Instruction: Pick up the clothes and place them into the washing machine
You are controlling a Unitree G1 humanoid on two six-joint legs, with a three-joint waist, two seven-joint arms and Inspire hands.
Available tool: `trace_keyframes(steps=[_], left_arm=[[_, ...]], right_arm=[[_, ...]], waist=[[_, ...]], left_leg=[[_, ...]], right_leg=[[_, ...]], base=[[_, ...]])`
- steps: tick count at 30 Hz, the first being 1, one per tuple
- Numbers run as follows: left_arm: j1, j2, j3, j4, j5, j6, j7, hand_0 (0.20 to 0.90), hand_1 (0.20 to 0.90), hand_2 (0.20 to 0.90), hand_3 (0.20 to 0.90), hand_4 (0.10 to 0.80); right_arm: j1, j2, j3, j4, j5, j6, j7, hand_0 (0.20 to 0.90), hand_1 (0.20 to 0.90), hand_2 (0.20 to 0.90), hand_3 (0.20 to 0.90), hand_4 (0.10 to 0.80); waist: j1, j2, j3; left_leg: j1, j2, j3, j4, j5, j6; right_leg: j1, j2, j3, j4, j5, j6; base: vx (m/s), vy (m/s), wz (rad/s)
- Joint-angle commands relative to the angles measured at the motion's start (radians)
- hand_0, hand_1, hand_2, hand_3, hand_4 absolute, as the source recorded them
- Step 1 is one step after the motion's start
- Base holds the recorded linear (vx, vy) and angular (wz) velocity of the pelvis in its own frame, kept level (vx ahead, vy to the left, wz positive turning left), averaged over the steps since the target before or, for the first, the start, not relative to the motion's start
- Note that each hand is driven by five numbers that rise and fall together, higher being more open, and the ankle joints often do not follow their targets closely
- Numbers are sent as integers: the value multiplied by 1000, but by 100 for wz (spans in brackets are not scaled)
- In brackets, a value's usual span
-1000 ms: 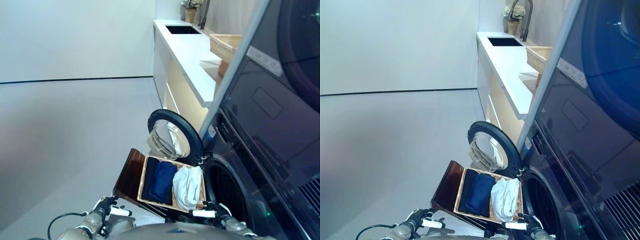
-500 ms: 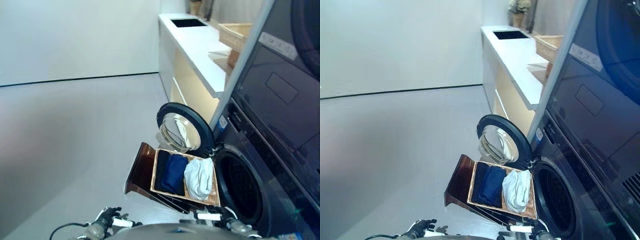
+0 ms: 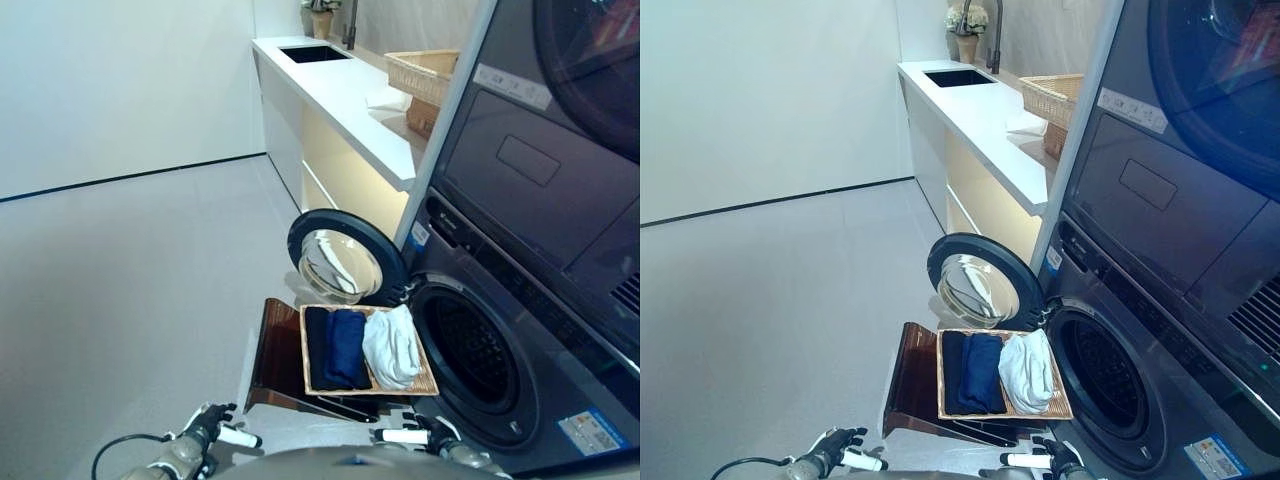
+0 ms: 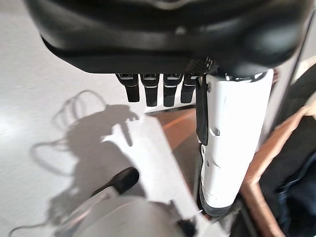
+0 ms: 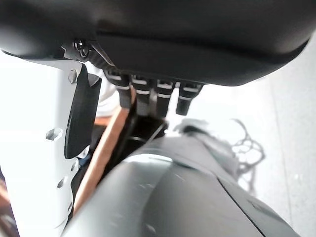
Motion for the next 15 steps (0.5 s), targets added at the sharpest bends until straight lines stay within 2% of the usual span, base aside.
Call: trace_keyframes(steps=[1,2,4,5,8,11,12,13,14,15], left_arm=[[-52,20,45,-21,9,-34,3,900,900,900,900,800],[-52,21,50,-19,9,-37,3,900,900,900,900,800],[-49,16,56,-22,1,-35,5,900,900,900,900,800],[-45,11,55,-30,0,-36,0,900,900,900,900,800],[-44,8,59,-31,-5,-35,-1,900,900,900,900,800],[-42,3,61,-34,-9,-36,0,900,900,900,900,800],[-38,6,66,-38,-19,-35,-1,900,900,900,900,800],[-38,6,66,-38,-19,-35,-1,900,900,900,900,800],[-42,6,64,-41,-30,-36,-2,900,900,900,900,800],[-40,6,67,-38,-34,-35,-3,900,900,900,900,800]], right_arm=[[-40,-44,7,6,-25,-16,-9,900,900,900,900,800],[-25,-45,6,27,-35,-14,-9,900,900,900,900,800],[-20,-44,9,31,-41,-11,-10,900,900,900,900,800],[-11,-44,14,33,-42,-11,-6,900,900,900,900,800],[-10,-44,18,29,-40,-13,-4,900,900,900,900,800],[-15,-44,24,19,-27,-19,-5,900,900,900,900,800],[-17,-45,28,4,-17,-23,-7,900,900,900,900,800],[-17,-45,28,4,-17,-23,-7,900,900,900,900,800],[-34,-58,30,-12,-8,-25,-15,900,900,900,900,800],[-40,-62,30,-15,-6,-26,-17,900,900,900,900,800]], waist=[[-15,-11,2],[-10,-22,-1],[-10,-29,-18],[-12,-28,-30],[-16,-27,-34],[-18,-27,-28],[-5,-35,-1],[-7,-35,-1],[9,-46,28],[11,-49,30]], left_leg=[[-30,40,-85,71,-105,-115],[-14,59,-90,61,-111,-131],[-14,77,-90,52,-106,-143],[-9,97,-101,58,-110,-158],[-14,118,-107,79,-117,-175],[-54,142,-101,207,-102,-208],[-128,134,-113,359,-42,-224],[-132,133,-115,365,-44,-224],[-207,105,-137,475,-5,-220],[-226,108,-130,462,-8,-218]], right_leg=[[15,52,44,-107,41,-34],[57,70,75,-130,36,-42],[72,80,59,-131,32,-46],[94,95,46,-142,13,-57],[106,110,36,-136,-9,-72],[136,130,23,-136,-44,-97],[167,139,25,-137,-59,-119],[166,139,23,-137,-59,-119],[178,131,25,-137,-60,-128],[183,128,22,-141,-63,-127]], base=[[248,-153,10],[231,-176,15],[311,-240,33],[227,-176,51],[184,-163,50],[142,-163,15],[67,-136,16],[32,-139,13],[38,-64,6],[41,-65,9]])
